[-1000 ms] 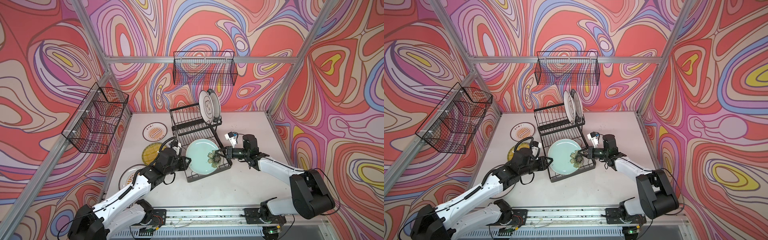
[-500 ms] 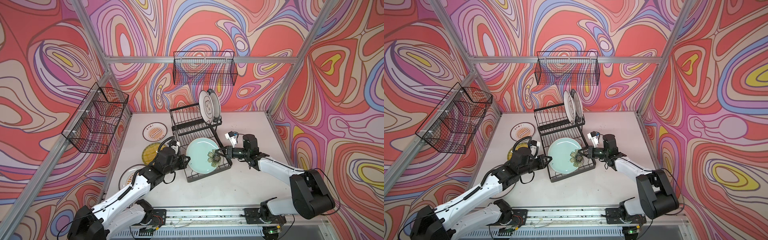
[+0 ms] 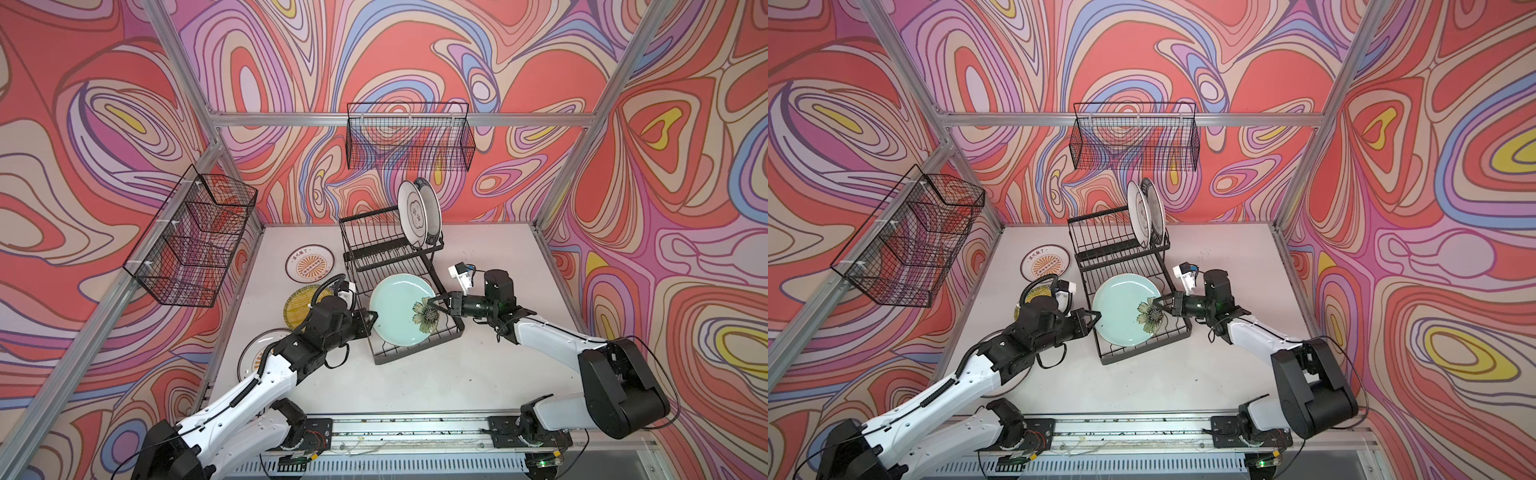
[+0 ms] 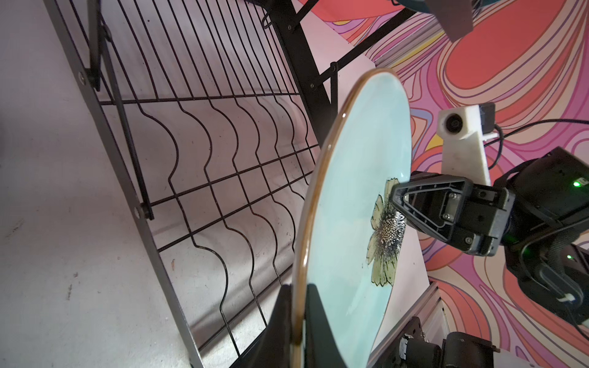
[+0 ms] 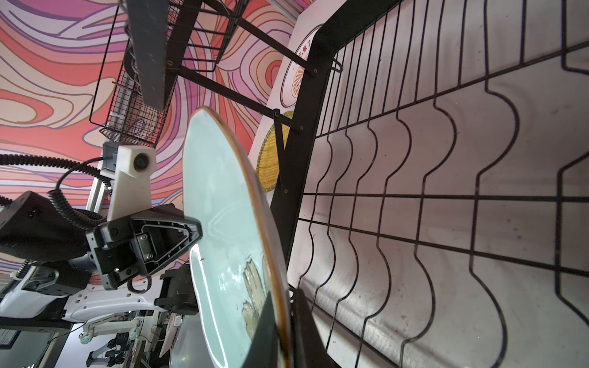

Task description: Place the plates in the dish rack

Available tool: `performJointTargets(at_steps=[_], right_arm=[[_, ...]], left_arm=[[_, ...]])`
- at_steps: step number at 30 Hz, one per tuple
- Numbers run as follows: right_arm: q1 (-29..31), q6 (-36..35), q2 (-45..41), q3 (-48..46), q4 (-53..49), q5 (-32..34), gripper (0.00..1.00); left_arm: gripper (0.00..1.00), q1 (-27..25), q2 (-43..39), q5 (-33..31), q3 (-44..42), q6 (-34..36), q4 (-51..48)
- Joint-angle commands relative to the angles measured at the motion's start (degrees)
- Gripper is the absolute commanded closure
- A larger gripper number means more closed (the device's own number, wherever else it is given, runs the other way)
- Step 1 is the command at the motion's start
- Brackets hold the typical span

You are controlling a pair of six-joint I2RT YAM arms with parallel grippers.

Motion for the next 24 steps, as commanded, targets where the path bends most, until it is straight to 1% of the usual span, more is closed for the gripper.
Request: performJointTargets(at_steps=[1, 8, 17, 21, 24], right_arm=[[3.6, 3.2, -0.8, 0.8, 6.7, -3.8, 0.91], [5.8, 3.7, 1.1, 1.8, 8.1, -3.6, 0.87], [7.7, 4.4, 3.1, 3.0, 9.6, -3.5, 0.84], [8.2, 4.8, 3.5, 3.3, 10.3, -3.7, 0.81], [8.5, 5.2, 3.5, 3.4, 11.0, -4.0, 0.81]], left_arm=[[1.0, -0.9, 0.1, 0.9, -0.8, 2.7, 2.1], [1.0, -0.9, -0.6, 0.3, -1.3, 2.6, 2.0], [1.0, -0.9, -1.2, -0.3, -1.5, 2.7, 1.8], [1.0, -0.9, -1.3, -0.3, -1.4, 2.8, 1.8], [1.0, -0.9, -1.3, -0.5, -1.2, 2.8, 1.5]])
